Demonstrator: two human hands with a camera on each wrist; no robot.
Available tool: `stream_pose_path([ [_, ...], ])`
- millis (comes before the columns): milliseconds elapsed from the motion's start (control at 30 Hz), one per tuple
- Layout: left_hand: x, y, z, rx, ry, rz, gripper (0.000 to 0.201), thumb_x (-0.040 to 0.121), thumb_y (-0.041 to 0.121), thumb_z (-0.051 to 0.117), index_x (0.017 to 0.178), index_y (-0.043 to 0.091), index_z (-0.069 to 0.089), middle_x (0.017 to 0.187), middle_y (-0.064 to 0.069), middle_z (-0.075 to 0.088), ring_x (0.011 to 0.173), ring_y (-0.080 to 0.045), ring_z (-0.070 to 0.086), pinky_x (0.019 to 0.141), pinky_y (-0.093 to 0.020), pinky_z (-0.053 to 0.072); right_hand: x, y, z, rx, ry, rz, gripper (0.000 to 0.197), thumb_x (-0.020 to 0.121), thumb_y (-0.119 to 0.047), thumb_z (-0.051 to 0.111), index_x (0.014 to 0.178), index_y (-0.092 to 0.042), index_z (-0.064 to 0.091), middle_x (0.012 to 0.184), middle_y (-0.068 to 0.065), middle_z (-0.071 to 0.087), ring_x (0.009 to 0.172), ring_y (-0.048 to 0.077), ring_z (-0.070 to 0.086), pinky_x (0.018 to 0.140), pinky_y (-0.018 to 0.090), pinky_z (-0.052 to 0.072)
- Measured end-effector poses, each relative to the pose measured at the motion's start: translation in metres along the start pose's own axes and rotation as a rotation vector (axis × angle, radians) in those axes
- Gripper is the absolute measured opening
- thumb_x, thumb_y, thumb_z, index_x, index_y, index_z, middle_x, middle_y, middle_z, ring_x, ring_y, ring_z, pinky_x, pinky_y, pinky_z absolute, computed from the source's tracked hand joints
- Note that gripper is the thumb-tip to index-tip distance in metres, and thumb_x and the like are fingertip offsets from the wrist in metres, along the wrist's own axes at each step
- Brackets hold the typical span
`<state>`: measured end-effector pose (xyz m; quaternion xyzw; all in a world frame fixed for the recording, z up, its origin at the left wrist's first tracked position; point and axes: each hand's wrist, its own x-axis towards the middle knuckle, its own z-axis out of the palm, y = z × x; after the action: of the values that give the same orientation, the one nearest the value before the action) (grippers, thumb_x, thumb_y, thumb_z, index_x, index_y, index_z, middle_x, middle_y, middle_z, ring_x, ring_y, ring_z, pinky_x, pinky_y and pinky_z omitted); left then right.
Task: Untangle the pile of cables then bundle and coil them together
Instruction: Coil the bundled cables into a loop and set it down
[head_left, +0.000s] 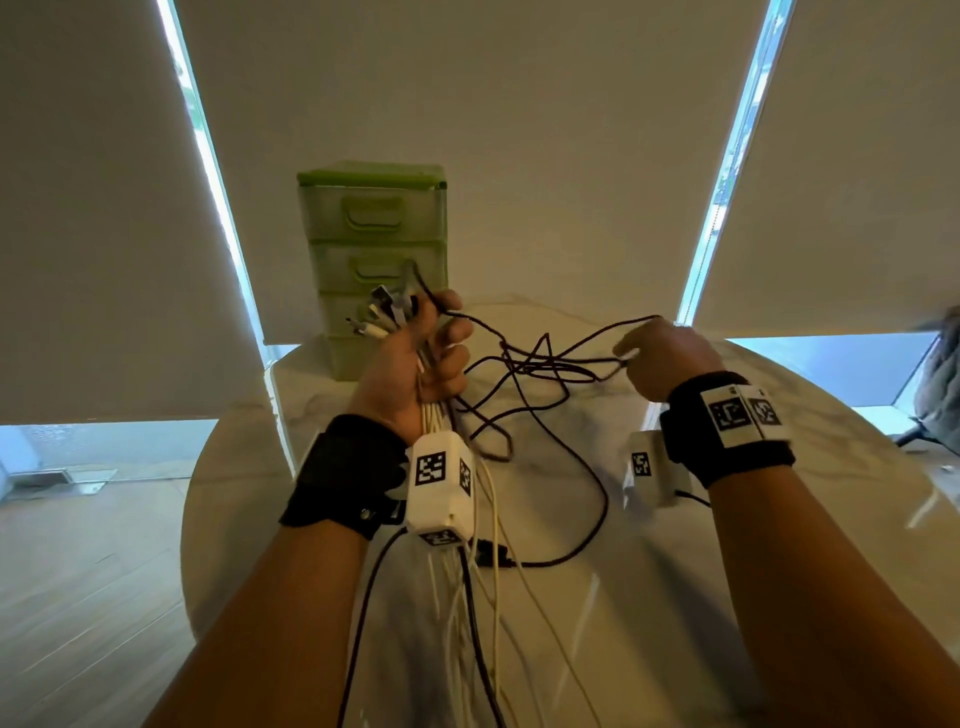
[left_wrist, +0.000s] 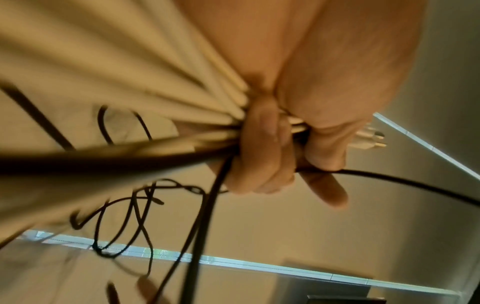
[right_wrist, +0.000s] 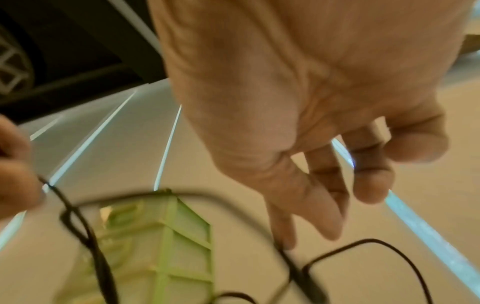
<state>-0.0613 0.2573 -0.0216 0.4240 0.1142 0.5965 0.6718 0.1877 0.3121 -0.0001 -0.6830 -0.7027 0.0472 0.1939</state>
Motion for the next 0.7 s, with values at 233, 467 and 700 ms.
stream_pose_path([
  [233,0.0,-0.008,0.004,0.027,-0.158,-0.044,0.018,0.077,0.037,0.074,0.079,0.019,0.069,0.07,0.003,0.052,0.04,-0.003,0.021,0.031,-0.011,0.032,-0.034,-0.073,0.005,0.428,-0.226,-0.465,0.023,0.094,-0.033,0.058,0.117,-0.03,0.063,0.081,-0.006,0.063,0.074,0.009,0.058,0.07,0.027,0.045],
  [467,0.002,-0.025,0.015,0.389,0.178,-0.121,0.015,0.096,0.028,0.049,0.092,0.021,0.062,0.068,0.0,0.042,0.037,-0.001,0.025,0.031,-0.012,0.019,-0.041,-0.073,-0.023,0.543,-0.099,-0.609,0.018,0.097,-0.017,0.053,0.095,-0.024,0.069,0.077,-0.013,0.065,0.069,-0.002,0.059,0.068,0.011,0.047],
  [700,-0.002,-0.033,0.014,0.753,0.285,-0.247,0.013,0.095,0.014,0.056,0.093,0.011,0.069,0.053,0.005,0.03,0.04,-0.007,0.022,0.038,-0.018,0.017,-0.045,-0.078,-0.042,1.118,0.14,-0.591,0.015,0.098,-0.015,0.053,0.093,-0.019,0.067,0.071,-0.003,0.065,0.064,0.009,0.059,0.054,0.015,0.042],
])
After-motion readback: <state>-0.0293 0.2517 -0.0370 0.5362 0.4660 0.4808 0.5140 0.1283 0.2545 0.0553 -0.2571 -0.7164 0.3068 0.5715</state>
